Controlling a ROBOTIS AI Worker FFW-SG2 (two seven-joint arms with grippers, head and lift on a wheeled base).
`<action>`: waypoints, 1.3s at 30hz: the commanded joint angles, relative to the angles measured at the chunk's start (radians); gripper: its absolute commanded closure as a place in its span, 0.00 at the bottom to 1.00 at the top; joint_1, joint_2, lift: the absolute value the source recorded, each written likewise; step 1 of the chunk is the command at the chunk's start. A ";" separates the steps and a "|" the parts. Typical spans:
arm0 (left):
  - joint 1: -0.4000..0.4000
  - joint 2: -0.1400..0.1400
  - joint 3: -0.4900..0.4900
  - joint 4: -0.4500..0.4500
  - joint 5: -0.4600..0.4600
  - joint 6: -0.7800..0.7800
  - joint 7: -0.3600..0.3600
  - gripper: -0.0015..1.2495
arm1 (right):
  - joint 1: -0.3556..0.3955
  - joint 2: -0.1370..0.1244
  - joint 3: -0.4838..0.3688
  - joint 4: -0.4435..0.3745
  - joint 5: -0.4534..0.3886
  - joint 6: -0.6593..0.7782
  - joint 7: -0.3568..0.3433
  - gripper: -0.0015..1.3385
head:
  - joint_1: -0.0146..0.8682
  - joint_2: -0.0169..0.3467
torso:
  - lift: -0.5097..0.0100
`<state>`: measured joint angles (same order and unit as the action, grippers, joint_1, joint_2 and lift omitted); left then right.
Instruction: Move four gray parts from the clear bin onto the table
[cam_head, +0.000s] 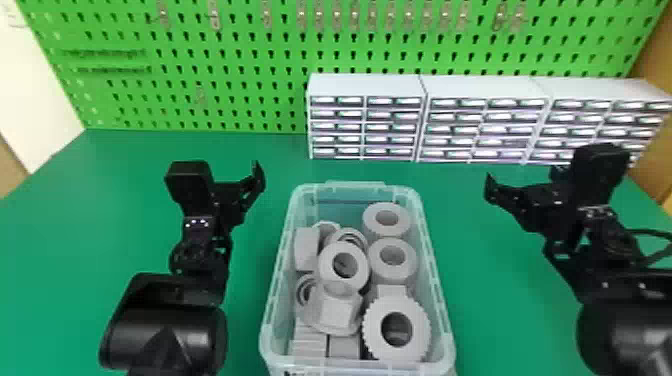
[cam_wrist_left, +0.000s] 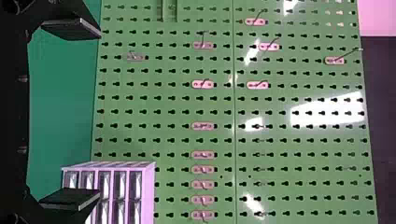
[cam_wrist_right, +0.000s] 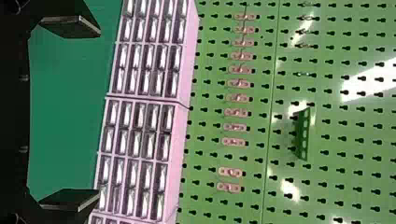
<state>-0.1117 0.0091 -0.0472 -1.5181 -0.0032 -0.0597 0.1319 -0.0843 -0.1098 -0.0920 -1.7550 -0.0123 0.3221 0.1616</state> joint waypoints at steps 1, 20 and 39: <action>0.001 0.000 0.000 0.001 0.005 0.000 0.000 0.08 | -0.002 -0.002 0.000 0.000 0.000 0.002 -0.001 0.07 | 0.80 0.24 | 0.88; 0.006 0.000 0.006 0.003 0.008 0.000 -0.006 0.08 | -0.026 -0.024 0.021 -0.035 -0.012 0.103 0.001 0.07 | 0.80 0.24 | 0.88; 0.004 -0.001 0.001 0.006 0.008 0.000 -0.006 0.08 | -0.193 -0.093 0.087 -0.182 -0.144 0.571 0.001 0.07 | 0.80 0.24 | 0.88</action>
<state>-0.1064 0.0085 -0.0442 -1.5140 0.0046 -0.0598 0.1258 -0.2476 -0.2081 -0.0061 -1.9117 -0.1412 0.8190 0.1639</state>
